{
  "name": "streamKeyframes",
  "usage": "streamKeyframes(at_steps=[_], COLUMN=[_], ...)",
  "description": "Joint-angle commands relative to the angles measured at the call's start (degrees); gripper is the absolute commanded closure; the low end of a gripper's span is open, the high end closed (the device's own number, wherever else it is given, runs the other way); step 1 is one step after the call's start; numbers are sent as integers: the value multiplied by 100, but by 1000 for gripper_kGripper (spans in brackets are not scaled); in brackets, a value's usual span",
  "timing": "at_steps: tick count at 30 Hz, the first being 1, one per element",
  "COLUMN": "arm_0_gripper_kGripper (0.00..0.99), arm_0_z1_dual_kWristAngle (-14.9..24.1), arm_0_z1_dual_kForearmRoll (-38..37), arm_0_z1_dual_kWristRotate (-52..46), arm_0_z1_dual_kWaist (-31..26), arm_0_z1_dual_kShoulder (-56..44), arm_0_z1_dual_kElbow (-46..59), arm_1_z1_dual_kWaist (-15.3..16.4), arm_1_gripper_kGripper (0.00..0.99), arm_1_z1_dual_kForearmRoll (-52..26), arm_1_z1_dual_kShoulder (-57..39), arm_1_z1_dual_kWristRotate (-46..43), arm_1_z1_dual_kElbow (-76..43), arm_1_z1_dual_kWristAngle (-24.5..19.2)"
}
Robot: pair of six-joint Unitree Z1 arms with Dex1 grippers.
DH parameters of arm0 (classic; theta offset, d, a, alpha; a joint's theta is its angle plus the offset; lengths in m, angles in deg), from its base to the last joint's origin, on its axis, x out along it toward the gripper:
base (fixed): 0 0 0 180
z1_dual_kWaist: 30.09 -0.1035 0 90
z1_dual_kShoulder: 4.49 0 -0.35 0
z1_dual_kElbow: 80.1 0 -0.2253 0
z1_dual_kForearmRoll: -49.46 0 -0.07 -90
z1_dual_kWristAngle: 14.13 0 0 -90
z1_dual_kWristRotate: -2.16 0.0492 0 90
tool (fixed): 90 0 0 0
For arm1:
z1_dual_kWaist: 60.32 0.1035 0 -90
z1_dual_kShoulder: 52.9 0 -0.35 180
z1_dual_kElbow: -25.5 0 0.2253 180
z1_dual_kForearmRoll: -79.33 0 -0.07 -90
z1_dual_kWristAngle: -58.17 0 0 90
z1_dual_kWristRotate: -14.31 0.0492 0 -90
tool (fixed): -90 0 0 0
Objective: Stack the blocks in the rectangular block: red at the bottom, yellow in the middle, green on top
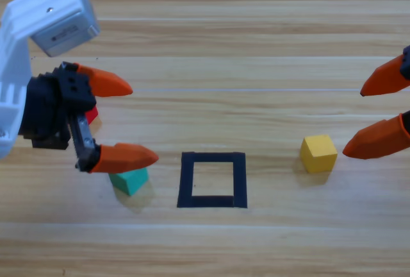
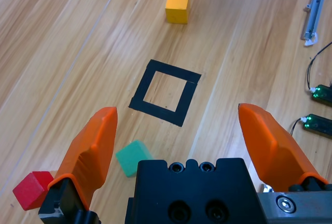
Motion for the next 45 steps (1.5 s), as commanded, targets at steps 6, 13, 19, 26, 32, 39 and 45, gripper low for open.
streamKeyframes(at_steps=[6, 13, 19, 26, 32, 39, 45], arm_0_gripper_kGripper=[0, 0, 0, 0, 0, 4, 0], arm_0_z1_dual_kWristAngle=[90, 98, 107, 889, 2577, 3201, 3254], arm_0_z1_dual_kForearmRoll=[67, 85, 85, 32, 182, 1676, 2985], arm_0_z1_dual_kWristRotate=[38, 56, 64, -867, -3056, -5191, -6325], arm_0_z1_dual_kWaist=[114, 114, 114, 106, 62, -519, -861], arm_0_z1_dual_kShoulder=[86, 121, 147, 297, 789, 1580, 2327], arm_0_z1_dual_kElbow=[-107, -89, -80, -177, -783, -1961, -2972], arm_1_z1_dual_kWaist=[130, 130, 34, 42, 34, 34, -2], arm_1_gripper_kGripper=[17, 22, 19, 16, 16, 4, 1], arm_1_z1_dual_kForearmRoll=[-124, -133, -133, -115, -115, 491, 1247], arm_1_z1_dual_kShoulder=[219, 905, 1678, 2346, 2390, 2918, 3700], arm_1_z1_dual_kWristRotate=[-3, 164, 832, 2511, 2836, 3838, 4321], arm_1_z1_dual_kElbow=[-126, -21, 498, 1051, 1025, 1596, 2343], arm_1_z1_dual_kWristAngle=[-69, -367, -1000, -2661, -2723, -2670, -2661])
